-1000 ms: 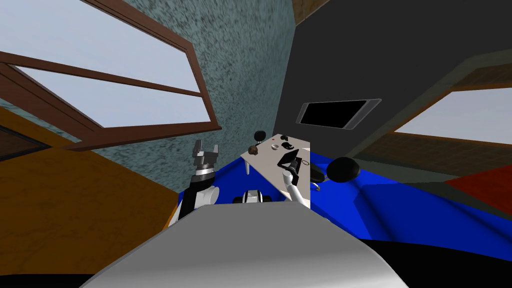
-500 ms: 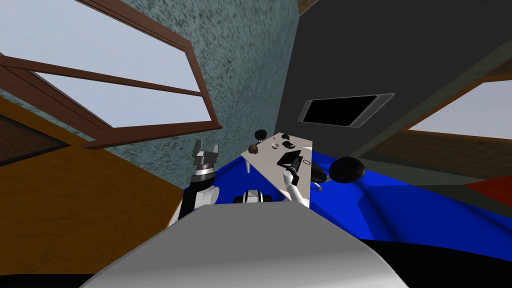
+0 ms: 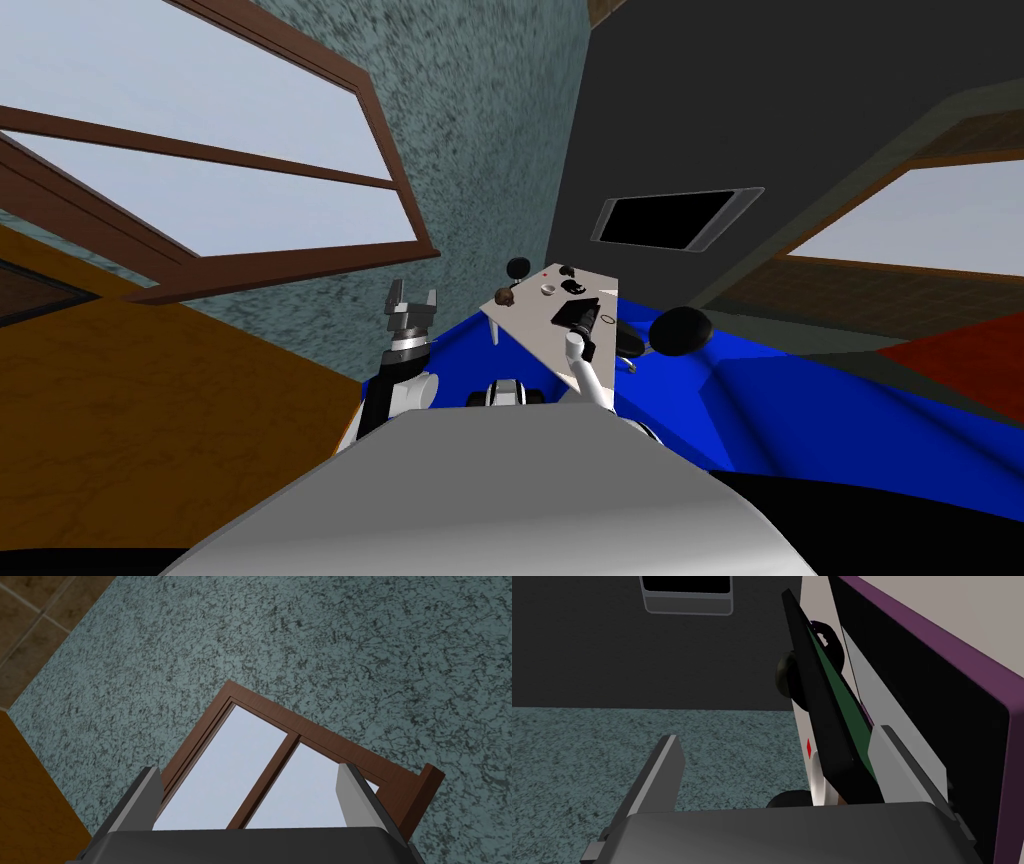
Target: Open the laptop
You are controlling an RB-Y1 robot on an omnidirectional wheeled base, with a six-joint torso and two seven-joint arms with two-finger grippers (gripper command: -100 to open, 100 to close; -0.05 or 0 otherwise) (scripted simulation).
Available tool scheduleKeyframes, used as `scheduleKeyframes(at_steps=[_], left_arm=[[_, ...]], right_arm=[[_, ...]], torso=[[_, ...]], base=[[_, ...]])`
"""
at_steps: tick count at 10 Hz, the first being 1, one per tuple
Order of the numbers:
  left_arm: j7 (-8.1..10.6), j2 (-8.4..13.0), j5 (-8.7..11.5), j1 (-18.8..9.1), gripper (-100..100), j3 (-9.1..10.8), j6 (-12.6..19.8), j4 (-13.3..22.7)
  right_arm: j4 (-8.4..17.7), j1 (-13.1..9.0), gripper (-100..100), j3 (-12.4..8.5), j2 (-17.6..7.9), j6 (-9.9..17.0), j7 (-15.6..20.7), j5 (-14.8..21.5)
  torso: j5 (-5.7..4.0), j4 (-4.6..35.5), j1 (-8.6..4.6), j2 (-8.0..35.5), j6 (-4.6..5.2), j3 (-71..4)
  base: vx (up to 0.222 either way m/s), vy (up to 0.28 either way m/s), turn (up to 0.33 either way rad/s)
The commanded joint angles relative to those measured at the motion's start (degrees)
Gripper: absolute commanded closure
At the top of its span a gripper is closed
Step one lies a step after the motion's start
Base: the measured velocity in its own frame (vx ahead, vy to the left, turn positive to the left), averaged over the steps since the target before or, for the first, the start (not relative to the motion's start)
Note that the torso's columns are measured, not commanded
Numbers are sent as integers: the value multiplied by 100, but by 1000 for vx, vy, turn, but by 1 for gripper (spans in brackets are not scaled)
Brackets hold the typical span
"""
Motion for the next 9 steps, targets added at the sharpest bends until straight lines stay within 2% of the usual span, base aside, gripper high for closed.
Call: scheduleKeyframes(at_steps=[1, 2, 3, 4, 9], left_arm=[[0, 0, 0, 0, 0, 0, 0, 0], [0, 0, 0, 0, 0, 0, 0, 0], [0, 0, 0, 0, 0, 0, 0, 0], [0, 0, 0, 0, 0, 0, 0, 0], [0, 0, 0, 0, 0, 0, 0, 0]], right_arm=[[15, -289, -100, -132, 24, 186, 329, -95], [10, -393, -100, -191, 36, 265, 465, -144], [23, -338, -100, -167, 36, 216, 391, -131], [21, -348, 0, -176, 39, 235, 430, -139], [35, -337, 0, -173, 43, 237, 434, -138]], torso=[[-1, -1, 1, -1, 1, 0], [-3, -3, -3, -4, 0, -2], [-2, -1, -3, -2, 0, -1], [-6, -6, -7, -8, 0, -4], [-12, -13, -10, -10, 2, -6]], base=[[-35, 19, -88], [-41, 16, -83], [-17, 6, -13], [0, 0, 0], [0, 0, 0]])
